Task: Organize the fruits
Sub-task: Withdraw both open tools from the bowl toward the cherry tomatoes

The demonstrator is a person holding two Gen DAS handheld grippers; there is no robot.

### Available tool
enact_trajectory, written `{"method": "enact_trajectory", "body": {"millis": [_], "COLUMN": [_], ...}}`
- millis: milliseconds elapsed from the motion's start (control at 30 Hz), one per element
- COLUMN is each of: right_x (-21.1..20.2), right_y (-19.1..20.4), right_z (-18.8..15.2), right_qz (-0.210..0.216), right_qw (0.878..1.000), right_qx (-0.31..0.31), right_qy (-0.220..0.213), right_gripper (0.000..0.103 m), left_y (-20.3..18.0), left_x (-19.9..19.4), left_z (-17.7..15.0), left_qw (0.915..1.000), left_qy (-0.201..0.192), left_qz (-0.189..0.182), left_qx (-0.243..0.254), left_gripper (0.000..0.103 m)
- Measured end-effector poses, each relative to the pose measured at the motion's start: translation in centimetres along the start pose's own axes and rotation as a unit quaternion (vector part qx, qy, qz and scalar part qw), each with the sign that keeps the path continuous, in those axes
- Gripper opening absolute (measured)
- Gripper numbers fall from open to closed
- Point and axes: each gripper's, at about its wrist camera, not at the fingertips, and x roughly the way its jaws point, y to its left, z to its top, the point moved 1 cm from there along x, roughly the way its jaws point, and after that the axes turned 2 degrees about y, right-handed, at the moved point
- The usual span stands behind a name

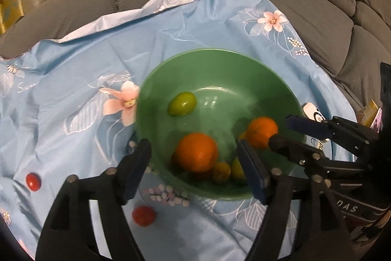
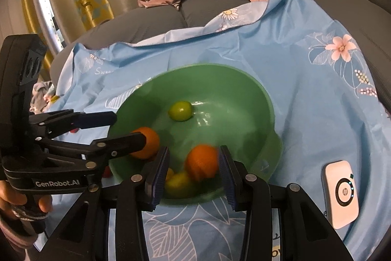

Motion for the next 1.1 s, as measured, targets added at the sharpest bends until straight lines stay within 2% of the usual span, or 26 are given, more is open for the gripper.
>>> {"method": "enact_trajectory", "body": {"millis": [100,167,300,400,500,633,767,1100], "right_x": [-0.6,-1.3,-2.4,-3.0,-3.7,-4.6,-5.3,-5.6], "right_y": [0.3,0.8,1.7,2.5,3.8,5.4,7.1,10.7], "right_z": [-0.1,-0.3,-0.6,-0.8,-1.2,-1.7,-2.1,-2.9], "right_qz": [0.0,0.0,0.001,0.004,0.008,0.014,0.021,0.037], "right_qw": [1.0,1.0,1.0,1.0,0.999,0.999,0.997,0.993], "right_qx": [-0.003,-0.008,-0.016,-0.019,-0.033,-0.051,-0.07,-0.111], "right_qy": [-0.003,-0.004,-0.008,-0.009,-0.011,-0.015,-0.014,-0.004], "right_gripper": [0.041,0.041,0.041,0.041,0.042,0.042,0.042,0.042], "left_y": [0.5,0.9,1.7,2.1,2.7,3.7,4.3,5.5], "left_x": [-1.4,-2.4,-5.3,-7.2,-8.7,-10.8,-12.2,-13.7], "left_z": [-0.8,-1.6,-4.2,-6.3,-8.3,-10.8,-12.7,-16.4], "left_qw": [0.9999,0.9996,0.9977,0.9965,0.9944,0.9919,0.9888,0.9843], "left_qy": [-0.006,-0.006,-0.021,-0.023,-0.022,-0.024,-0.024,-0.016], "left_qz": [0.01,0.022,0.052,0.063,0.084,0.074,0.086,0.096], "left_qx": [-0.01,-0.017,-0.037,-0.049,-0.06,-0.1,-0.12,-0.148], "left_gripper": [0.084,0.093,0.095,0.103,0.102,0.102,0.102,0.102]}}
